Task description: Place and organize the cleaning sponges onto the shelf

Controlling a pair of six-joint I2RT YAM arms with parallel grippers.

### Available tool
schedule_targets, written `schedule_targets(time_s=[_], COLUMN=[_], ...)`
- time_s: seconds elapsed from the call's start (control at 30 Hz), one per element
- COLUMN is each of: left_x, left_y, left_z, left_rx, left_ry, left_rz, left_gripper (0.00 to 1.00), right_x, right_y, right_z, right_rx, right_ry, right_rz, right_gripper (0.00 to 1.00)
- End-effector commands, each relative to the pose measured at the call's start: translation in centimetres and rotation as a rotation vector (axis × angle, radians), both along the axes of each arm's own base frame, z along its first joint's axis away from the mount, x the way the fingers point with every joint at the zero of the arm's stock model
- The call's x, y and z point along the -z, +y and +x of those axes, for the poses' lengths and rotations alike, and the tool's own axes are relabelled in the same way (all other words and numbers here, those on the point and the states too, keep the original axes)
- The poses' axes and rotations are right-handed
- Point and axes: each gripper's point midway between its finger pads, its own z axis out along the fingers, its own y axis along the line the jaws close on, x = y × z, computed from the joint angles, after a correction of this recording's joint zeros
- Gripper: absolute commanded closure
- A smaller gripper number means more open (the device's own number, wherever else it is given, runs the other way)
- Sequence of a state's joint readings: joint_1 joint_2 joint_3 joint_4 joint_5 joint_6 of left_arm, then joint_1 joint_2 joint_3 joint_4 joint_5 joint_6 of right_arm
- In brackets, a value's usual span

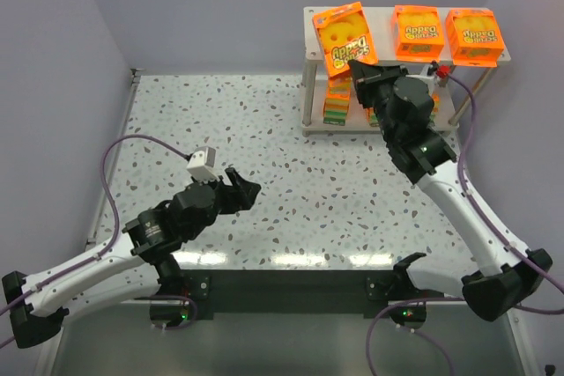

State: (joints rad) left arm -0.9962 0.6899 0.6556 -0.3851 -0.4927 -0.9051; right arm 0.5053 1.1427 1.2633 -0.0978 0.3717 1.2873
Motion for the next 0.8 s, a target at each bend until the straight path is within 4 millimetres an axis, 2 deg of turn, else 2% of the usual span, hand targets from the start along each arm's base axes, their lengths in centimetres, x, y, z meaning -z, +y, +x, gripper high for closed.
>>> schedule_targets(time_s=[0.0,0.03,0.07,0.1,0.3,0.53,0.73,0.77], left_x=[-1.4,-1.5,-1.5,-1.5,-1.2,-1.5,-1.4,-1.2], left_y=[-0.7,-0.7,-0.7,-0.6,-0.3,0.1,0.2,0.2], left_z=[0.0,0.0,-0.1,-0.1,-0.2,-0.3,-0.2,-0.2], left_rx=[0.024,0.024,0.026,0.024,0.018,0.008,0.003,0.003], left_ry=[-0.027,-0.031,-0.031,-0.03,-0.024,-0.03,-0.027,-0.025], left_rz=[-0.052,-0.054,-0.053,-0.053,-0.049,-0.054,-0.049,-0.045], left_gripper=[0.22,0.21,0.21,0.19,0.17,0.16,0.15,0.15], right_x=[-1.4,-0.8,-1.1,-1.6,-1.0,-0.8,0.1,0.3], right_y=[-2.8,-2.8,-2.9,-3.0,-2.6,-2.9,-2.8,-2.8], right_z=[3.2,4.3,5.0,5.4,8.6,10.4,11.8,11.9], right_rx=[0.179,0.197,0.208,0.219,0.259,0.273,0.26,0.26], right_ry=[-0.009,-0.001,-0.015,-0.025,-0.024,-0.016,0.02,0.022], right_rz=[0.132,0.142,0.158,0.179,0.244,0.283,0.283,0.282], right_gripper=[1.0,1.0,1.0,1.0,1.0,1.0,1.0,0.96])
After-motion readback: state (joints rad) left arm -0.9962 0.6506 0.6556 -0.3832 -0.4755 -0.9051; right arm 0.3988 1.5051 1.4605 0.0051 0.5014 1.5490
